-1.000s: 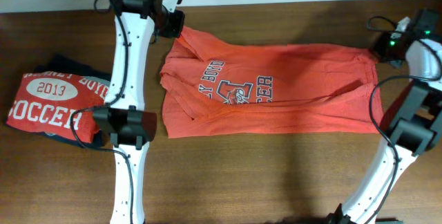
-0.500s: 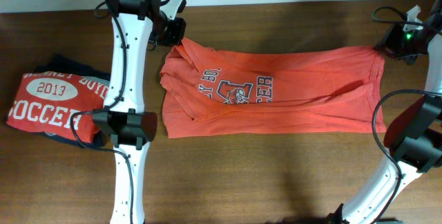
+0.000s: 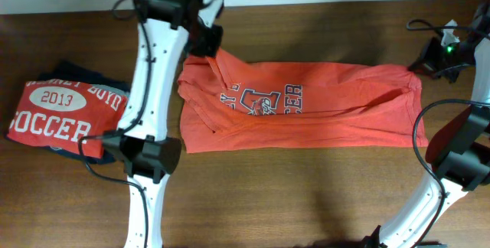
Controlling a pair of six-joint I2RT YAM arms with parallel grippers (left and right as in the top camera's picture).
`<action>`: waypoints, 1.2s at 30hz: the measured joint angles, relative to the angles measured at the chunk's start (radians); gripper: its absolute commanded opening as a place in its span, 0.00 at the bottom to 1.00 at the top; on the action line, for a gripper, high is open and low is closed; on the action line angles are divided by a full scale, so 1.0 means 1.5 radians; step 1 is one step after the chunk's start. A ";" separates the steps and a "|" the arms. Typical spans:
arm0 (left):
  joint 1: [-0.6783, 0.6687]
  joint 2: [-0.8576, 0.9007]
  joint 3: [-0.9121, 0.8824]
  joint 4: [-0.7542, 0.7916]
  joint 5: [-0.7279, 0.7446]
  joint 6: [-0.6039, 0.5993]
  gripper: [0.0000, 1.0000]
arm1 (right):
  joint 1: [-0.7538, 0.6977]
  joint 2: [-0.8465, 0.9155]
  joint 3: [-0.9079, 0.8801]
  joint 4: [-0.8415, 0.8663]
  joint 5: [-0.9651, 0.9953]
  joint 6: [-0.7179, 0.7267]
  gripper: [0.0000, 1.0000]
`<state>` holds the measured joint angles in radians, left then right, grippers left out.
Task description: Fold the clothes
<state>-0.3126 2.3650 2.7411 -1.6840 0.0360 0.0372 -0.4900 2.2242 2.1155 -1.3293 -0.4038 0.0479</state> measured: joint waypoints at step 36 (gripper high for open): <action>0.120 -0.126 -0.351 -0.002 -0.065 -0.010 0.18 | 0.000 0.000 0.000 -0.074 0.242 0.021 0.23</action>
<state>-0.1322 2.1761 2.2150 -1.6867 -0.0616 0.0219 -0.4904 2.2242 2.1155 -1.4406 -0.0406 0.0792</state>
